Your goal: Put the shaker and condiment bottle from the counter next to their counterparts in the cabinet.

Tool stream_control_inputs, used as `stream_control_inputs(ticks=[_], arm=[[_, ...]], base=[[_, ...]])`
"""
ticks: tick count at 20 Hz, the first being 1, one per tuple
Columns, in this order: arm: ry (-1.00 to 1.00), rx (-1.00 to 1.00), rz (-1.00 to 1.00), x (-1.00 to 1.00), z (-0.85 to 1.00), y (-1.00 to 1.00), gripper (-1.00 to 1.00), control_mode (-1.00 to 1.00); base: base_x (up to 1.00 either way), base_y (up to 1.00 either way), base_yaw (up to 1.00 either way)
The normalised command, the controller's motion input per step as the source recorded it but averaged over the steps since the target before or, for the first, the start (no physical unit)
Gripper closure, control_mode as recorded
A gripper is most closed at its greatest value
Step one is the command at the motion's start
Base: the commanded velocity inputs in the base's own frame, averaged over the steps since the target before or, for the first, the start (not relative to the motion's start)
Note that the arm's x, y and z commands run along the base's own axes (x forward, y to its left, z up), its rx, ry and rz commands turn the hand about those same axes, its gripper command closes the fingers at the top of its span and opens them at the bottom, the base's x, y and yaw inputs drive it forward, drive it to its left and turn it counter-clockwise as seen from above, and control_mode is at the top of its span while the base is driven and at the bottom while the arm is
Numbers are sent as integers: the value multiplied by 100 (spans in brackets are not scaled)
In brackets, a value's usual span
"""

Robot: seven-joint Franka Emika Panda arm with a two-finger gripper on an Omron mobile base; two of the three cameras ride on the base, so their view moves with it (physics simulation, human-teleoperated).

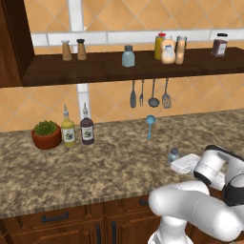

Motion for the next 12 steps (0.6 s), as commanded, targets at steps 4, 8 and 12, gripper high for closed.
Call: stream_control_inputs(ticks=[4, 8, 12], arm=[[0, -3, -3, 16, -13, 5, -100, -100], [0, -1, -2, 12, -4, 7, 100, -100], [0, 0, 0, 6, 0, 0, 100, -100]], base=[[0, 0, 0], [0, 0, 0], [0, 0, 0]])
